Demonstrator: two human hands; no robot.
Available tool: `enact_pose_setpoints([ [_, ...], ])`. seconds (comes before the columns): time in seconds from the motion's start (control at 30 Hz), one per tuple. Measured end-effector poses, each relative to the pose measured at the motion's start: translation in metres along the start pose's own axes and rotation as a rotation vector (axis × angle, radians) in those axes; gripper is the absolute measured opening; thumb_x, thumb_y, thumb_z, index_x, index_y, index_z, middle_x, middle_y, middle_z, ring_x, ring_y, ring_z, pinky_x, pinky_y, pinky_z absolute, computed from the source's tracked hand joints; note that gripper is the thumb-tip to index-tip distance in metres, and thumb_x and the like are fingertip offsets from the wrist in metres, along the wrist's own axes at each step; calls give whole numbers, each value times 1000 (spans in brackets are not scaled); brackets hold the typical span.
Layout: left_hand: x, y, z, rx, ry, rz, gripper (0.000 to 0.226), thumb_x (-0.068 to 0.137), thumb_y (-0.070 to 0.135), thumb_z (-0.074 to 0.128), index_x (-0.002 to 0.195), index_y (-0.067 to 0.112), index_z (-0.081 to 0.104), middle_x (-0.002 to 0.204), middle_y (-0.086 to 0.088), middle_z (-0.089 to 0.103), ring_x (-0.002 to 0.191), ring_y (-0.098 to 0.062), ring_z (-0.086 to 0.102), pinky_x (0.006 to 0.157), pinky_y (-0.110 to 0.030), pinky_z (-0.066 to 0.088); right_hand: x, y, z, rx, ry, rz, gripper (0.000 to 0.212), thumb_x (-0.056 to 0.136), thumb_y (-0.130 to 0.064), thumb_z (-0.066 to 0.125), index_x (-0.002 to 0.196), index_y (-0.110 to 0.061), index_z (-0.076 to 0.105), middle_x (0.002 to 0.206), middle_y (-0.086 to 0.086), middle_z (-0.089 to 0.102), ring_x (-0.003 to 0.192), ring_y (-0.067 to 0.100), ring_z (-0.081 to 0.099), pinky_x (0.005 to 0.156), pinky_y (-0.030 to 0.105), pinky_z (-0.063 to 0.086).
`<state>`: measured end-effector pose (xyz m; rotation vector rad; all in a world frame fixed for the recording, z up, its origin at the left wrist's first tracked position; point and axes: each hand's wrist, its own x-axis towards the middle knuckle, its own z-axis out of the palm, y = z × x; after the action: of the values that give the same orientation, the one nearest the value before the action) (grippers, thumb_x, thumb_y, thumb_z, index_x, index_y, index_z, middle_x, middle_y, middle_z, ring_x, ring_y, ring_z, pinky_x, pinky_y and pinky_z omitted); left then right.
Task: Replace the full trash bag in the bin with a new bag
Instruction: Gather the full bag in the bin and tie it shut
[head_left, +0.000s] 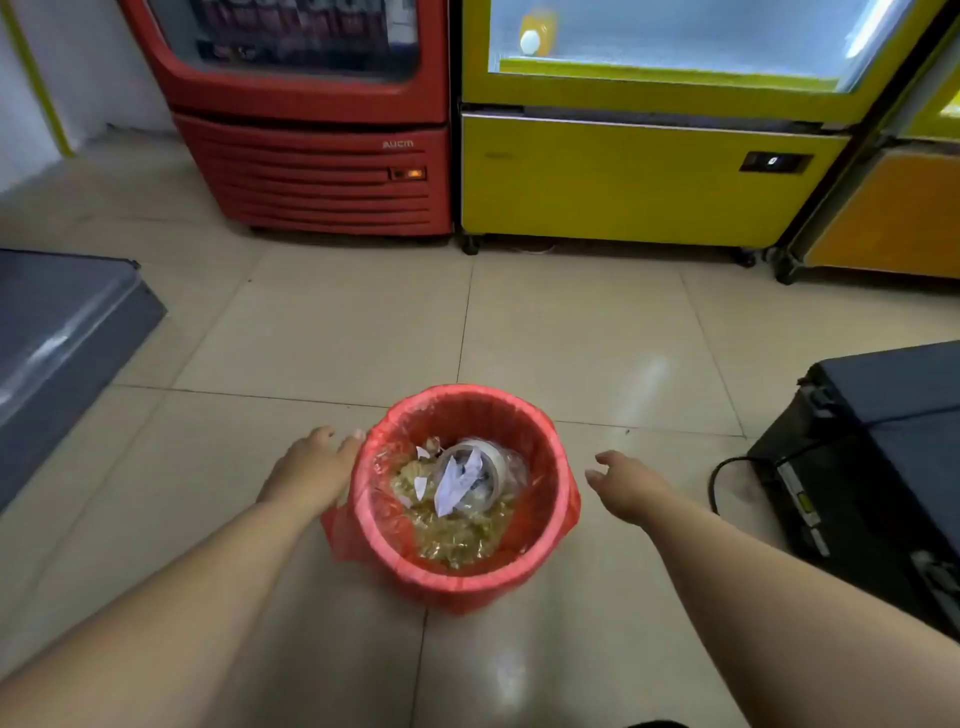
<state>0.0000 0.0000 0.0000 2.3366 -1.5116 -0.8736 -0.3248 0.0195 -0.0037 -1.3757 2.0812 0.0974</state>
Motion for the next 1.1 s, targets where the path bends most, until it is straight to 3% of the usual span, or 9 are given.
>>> enact_pose_setpoints([
  [0.13,19,-25,29,-264,-60,-180,56,92,49,31,122,7,54,130,-20,55,118,-35,52,102,-40,40,30,8,36,433,-126,107,50,99,-39,35,129,-2,51,137,15,51,125,31,47,90,29,36],
  [0.2,18,-35,42,-417,-119,-260,51,91,52,33,104,13,63,111,-11,64,101,-29,58,87,-33,40,37,11,52,671,-198,167,43,93,-48,42,101,-11,64,111,10,64,102,27,56,79,30,34],
  [0.3,15,-44,50,-578,-179,-334,46,85,56,41,70,18,62,77,-3,65,73,-21,56,78,-35,33,44,12,62,840,-259,193,44,86,-57,45,67,-19,60,71,1,63,69,20,55,66,31,35],
  [0.47,17,-47,41,-675,-213,-339,23,84,35,59,72,16,62,70,-5,62,65,-21,54,71,-31,40,48,11,53,1038,-348,142,33,80,-51,62,77,-18,66,71,1,63,63,17,54,60,26,48],
  [0.63,19,-48,33,-686,-188,-342,22,92,18,52,73,9,60,54,-5,64,51,-20,58,54,-29,47,44,10,37,1007,-287,142,25,84,-22,67,64,-8,65,49,2,64,38,13,56,43,21,53],
  [0.77,14,-42,21,-700,-210,-326,24,96,24,46,78,12,57,71,-6,61,60,-19,55,38,-21,49,35,4,25,828,-194,137,36,88,-25,65,58,-8,55,36,0,55,28,12,50,37,20,48],
  [0.9,8,-28,8,-733,-231,-284,22,95,22,48,78,12,57,74,-6,60,64,-18,55,36,-20,51,26,-12,9,590,9,112,40,87,-27,65,59,-3,50,56,13,56,47,25,55,52,33,56],
  [1.0,5,-15,2,-719,-198,-228,20,95,18,48,77,12,54,71,-6,57,60,-18,52,35,-20,50,19,-25,-3,394,111,79,42,84,-31,65,56,-5,48,56,13,50,57,29,54,63,39,56],
  [1.1,3,-1,5,-741,-109,-157,21,97,17,44,77,12,51,67,-6,53,55,-18,50,38,-20,49,17,-33,-8,410,185,-15,35,90,-25,58,59,-8,50,73,16,55,68,29,54,73,39,54],
])
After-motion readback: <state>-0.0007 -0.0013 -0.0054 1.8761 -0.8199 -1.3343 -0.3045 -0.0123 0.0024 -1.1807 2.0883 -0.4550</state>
